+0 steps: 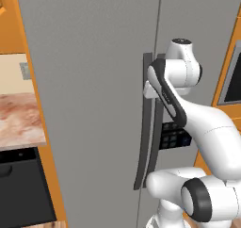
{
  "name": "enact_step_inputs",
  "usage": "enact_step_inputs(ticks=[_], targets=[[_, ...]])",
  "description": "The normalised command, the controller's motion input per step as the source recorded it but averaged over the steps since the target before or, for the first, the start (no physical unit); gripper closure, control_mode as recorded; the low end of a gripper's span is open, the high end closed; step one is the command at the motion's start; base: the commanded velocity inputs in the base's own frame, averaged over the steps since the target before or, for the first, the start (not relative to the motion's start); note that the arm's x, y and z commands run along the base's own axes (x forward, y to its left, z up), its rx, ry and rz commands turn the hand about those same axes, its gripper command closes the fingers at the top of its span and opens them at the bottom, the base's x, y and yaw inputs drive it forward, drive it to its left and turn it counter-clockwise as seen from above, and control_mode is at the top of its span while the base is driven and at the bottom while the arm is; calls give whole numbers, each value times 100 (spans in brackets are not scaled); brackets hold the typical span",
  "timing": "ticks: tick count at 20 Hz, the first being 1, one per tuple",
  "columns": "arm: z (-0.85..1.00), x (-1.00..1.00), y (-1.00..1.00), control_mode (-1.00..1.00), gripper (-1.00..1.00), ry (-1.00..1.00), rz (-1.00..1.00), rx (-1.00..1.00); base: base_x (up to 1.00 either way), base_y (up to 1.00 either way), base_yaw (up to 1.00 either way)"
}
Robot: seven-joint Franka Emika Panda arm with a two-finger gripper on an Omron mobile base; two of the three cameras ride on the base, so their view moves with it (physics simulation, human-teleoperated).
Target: Retrieve a lemon from the fridge and place it on the cutting board with the fish.
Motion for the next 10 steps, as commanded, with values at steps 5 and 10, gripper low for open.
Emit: enact_step_inputs(ticks=[5,10], targets=[[0,0,0,100,-100,0,0,0,-13,0,0],[0,0,0,100,-100,0,0,0,-49,15,0]])
